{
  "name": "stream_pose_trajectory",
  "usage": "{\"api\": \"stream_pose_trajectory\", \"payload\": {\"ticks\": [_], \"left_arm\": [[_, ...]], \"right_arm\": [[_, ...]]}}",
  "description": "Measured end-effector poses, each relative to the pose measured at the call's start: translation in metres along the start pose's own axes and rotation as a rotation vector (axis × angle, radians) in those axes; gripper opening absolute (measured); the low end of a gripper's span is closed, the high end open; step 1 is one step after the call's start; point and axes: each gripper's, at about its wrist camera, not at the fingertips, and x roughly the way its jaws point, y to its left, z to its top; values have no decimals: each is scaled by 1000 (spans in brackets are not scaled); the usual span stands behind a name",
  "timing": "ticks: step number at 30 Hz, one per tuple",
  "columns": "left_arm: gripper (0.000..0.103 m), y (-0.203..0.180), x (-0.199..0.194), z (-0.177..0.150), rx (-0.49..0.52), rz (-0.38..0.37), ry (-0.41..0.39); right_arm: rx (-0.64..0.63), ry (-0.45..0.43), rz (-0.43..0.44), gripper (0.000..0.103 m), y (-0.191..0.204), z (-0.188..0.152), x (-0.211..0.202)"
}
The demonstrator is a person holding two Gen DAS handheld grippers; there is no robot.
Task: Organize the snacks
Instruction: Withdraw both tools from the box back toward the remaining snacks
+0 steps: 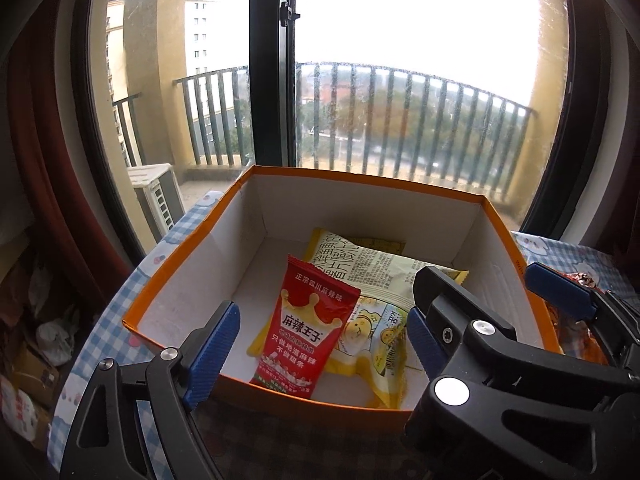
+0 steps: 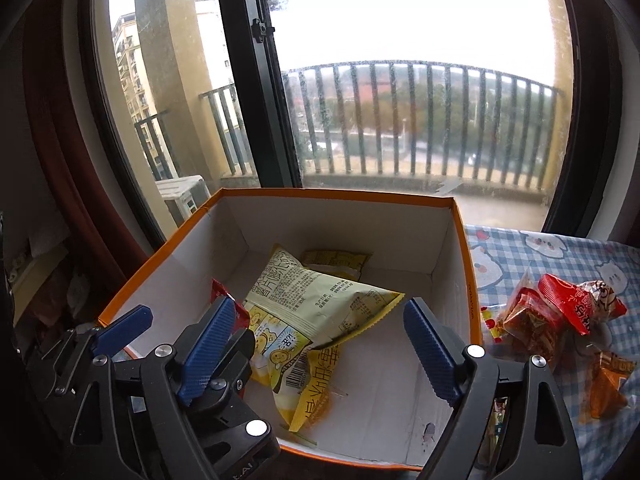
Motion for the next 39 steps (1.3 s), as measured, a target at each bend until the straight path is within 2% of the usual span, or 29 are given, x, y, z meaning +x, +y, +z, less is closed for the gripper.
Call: {"api": "stream_pose_trajectory", "payload": {"ticks": [9,25,39], "left_arm": [[87,-27,-32,-13,15,-42,-37],[88,-99,-83,-31,41,-92,-65],[90,-165,-100,-53,47,-155,-53]], "right_arm": [[-3,-38,-45,92,-15,-8,-44],[35,-92,-88,92,-77,-27,-113],[63,-108,-157,92,-139,-53,-156]]}}
